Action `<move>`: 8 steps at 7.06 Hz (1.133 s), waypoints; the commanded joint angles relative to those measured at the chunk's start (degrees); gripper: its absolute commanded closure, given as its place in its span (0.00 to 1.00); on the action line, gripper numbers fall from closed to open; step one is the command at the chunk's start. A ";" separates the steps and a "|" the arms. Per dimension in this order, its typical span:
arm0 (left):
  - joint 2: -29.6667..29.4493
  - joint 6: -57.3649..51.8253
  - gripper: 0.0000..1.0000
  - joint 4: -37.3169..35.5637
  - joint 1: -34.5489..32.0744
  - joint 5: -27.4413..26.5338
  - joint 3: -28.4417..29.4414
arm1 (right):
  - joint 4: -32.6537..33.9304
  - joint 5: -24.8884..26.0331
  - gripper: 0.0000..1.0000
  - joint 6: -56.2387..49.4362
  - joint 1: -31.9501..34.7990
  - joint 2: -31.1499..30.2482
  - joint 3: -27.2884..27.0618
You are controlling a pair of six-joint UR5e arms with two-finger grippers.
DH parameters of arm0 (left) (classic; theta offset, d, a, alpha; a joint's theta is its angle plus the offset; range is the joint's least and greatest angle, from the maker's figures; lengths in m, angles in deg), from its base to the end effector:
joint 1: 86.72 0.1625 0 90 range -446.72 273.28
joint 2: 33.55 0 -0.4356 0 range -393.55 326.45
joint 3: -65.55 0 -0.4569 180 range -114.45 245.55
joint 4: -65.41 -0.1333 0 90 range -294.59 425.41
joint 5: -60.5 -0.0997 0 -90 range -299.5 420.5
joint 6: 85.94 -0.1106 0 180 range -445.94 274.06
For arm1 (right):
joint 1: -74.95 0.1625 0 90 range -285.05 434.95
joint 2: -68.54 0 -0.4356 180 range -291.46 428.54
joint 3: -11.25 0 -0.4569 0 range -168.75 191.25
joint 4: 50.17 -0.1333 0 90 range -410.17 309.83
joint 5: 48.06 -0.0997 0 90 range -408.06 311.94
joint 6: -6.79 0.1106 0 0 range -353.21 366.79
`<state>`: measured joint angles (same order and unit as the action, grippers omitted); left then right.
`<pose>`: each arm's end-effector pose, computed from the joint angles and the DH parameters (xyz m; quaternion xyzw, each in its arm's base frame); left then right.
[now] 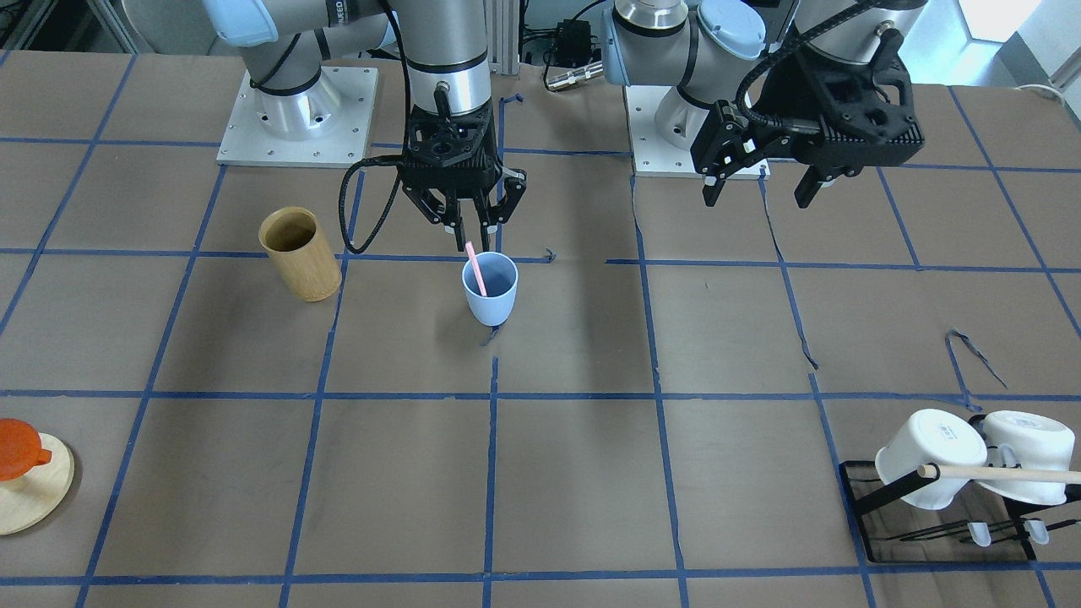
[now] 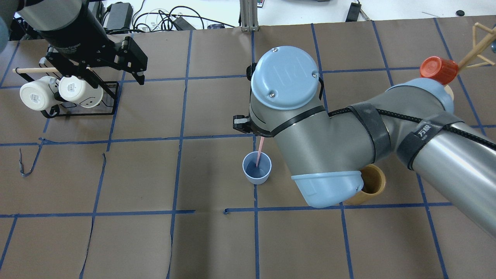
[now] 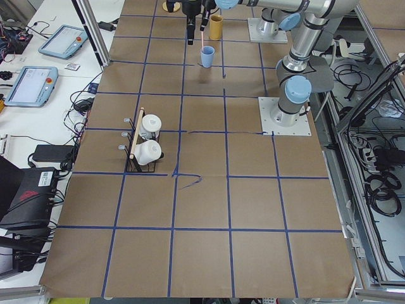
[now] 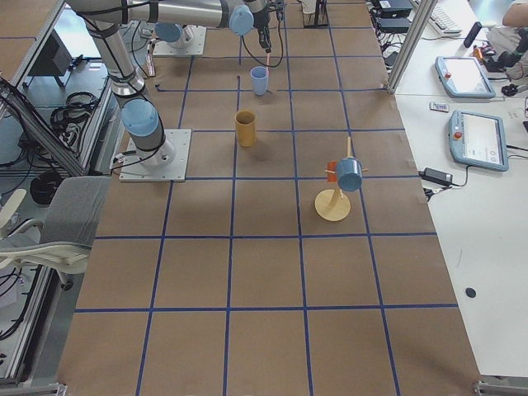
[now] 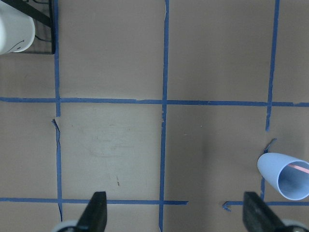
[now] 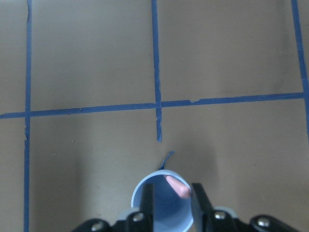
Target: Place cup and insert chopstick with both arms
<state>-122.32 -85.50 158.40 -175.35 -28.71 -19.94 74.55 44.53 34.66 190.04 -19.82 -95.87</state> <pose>-0.1216 -0.5532 0.5380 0.0156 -0.9996 0.0241 0.0067 0.3585 -0.4630 0.3722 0.0272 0.9897 -0.1342 0.0419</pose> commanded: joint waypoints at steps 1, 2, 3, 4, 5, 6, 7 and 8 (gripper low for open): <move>0.09 0.00 0.00 0.00 -0.06 0.00 -0.03 | -0.01 0.84 0.25 -0.19 -0.65 0.03 1.03; 0.09 0.00 0.00 0.00 -0.06 0.00 -0.03 | -0.62 0.92 0.23 -0.89 -0.92 0.03 2.86; 0.09 0.00 0.00 0.00 -0.06 0.00 -0.03 | -2.62 1.01 0.20 -5.07 -1.97 0.12 4.71; 0.09 0.00 0.00 0.00 -0.06 0.00 0.06 | -9.34 1.01 0.20 -10.16 -4.67 0.03 8.03; 0.09 0.00 0.00 0.00 -0.06 0.00 0.06 | -15.59 0.75 0.20 -13.95 -8.18 0.03 11.55; -0.09 0.00 0.00 0.00 0.03 0.09 0.23 | -18.78 0.05 0.20 -16.17 -11.78 0.03 13.76; 0.09 0.00 0.00 0.00 0.03 0.00 0.24 | -22.12 0.31 0.18 -18.80 -14.08 -0.32 15.09; 0.09 0.00 0.00 -0.09 0.03 0.00 0.32 | -23.98 0.92 0.18 -24.65 -15.93 -0.58 16.06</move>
<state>-122.28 -85.51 158.38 -175.33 -28.69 -19.69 53.55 44.99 15.50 176.67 -20.10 -81.30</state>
